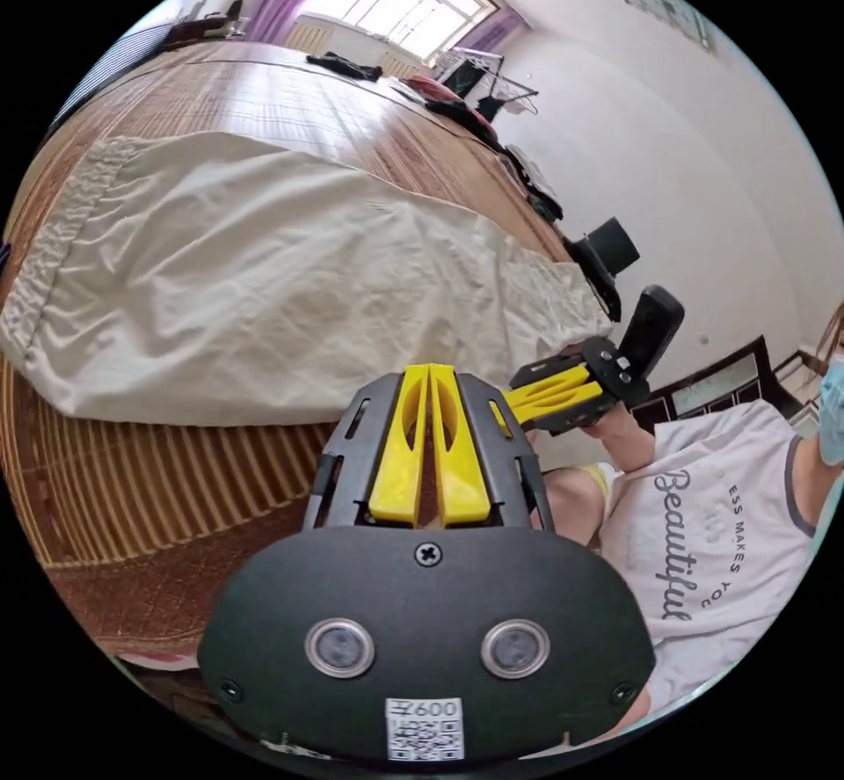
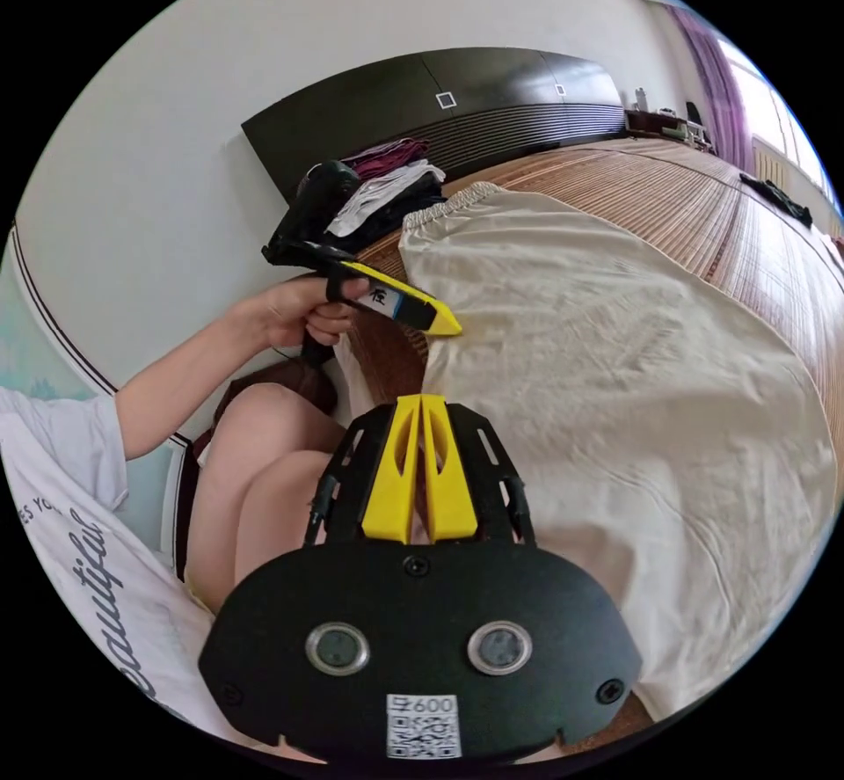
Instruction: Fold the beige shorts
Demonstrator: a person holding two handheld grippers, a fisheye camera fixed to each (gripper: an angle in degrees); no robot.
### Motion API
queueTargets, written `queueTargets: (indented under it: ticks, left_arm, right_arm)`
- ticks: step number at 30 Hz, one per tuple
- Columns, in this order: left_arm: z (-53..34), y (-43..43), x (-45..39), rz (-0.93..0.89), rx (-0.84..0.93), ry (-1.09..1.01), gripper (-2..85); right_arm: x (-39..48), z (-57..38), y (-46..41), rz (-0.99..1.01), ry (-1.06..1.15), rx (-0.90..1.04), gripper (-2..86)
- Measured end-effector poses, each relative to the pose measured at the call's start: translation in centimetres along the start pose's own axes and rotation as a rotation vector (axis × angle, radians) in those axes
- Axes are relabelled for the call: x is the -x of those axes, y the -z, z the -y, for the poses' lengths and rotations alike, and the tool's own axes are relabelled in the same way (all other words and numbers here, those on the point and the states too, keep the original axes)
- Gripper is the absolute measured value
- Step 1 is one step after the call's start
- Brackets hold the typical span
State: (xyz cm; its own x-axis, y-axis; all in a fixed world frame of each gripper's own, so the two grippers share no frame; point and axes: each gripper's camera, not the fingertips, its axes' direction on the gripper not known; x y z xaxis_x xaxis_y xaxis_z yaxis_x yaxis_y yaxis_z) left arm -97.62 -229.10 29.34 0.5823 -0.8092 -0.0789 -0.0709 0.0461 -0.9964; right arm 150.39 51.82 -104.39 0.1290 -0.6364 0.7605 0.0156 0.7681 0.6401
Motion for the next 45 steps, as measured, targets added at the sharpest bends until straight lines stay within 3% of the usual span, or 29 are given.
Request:
queueTargets:
  ticks: [5, 11, 15, 17, 18, 21, 23, 26, 30, 40, 45]
  left_arm:
    - [0.0, 10.2, 6.6, 0.236, -0.132, 0.128, 0.2]
    - [-1.2, 19.1, 15.3, 0.303, -0.266, 0.287, 0.2]
    - [-3.7, 22.5, 15.6, 0.330, -0.476, 0.452, 0.2]
    - [-5.2, 22.1, 10.5, 0.392, -0.597, 0.399, 0.2]
    - [-5.0, 21.3, 8.8, 0.398, -0.586, 0.348, 0.2]
    - [-2.0, 14.0, -0.5, 0.324, -0.297, 0.044, 0.2]
    - [-1.1, 7.8, -7.4, 0.161, -0.126, -0.158, 0.2]
    - [-1.1, 1.5, -11.2, -0.043, -0.027, -0.197, 0.2]
    - [-2.2, -6.8, -11.6, 0.041, 0.156, -0.192, 0.1]
    - [-7.2, -11.0, -11.7, 0.102, 0.105, -0.188, 0.0]
    - [-9.4, -11.3, -10.6, 0.056, 0.056, -0.135, 0.0]
  right_arm:
    - [-0.9, 0.6, 1.5, 0.027, -0.008, -0.033, -0.8]
    - [-1.9, 2.2, 3.2, 0.032, -0.006, -0.040, -0.9]
    - [-2.7, 3.1, 4.2, 0.023, -0.003, -0.046, -0.8]
    - [-3.5, 3.6, 5.0, 0.019, -0.012, -0.057, -0.8]
    - [-3.8, 3.8, 5.3, 0.022, -0.019, -0.062, -0.8]
    - [-5.7, 4.1, 8.0, 0.050, -0.076, -0.107, -0.8]
    - [-7.6, 3.8, 11.1, 0.032, -0.094, -0.146, -0.8]
    - [-12.2, 2.6, 14.4, -0.041, -0.156, -0.105, -0.8]
    - [-18.8, -1.3, 19.9, -0.007, -0.240, -0.120, -0.9]
    - [-33.2, -15.0, 40.6, -0.088, -0.550, -0.208, -0.9]
    - [-30.4, -4.4, 37.5, -0.051, -0.348, -0.188, -0.9]
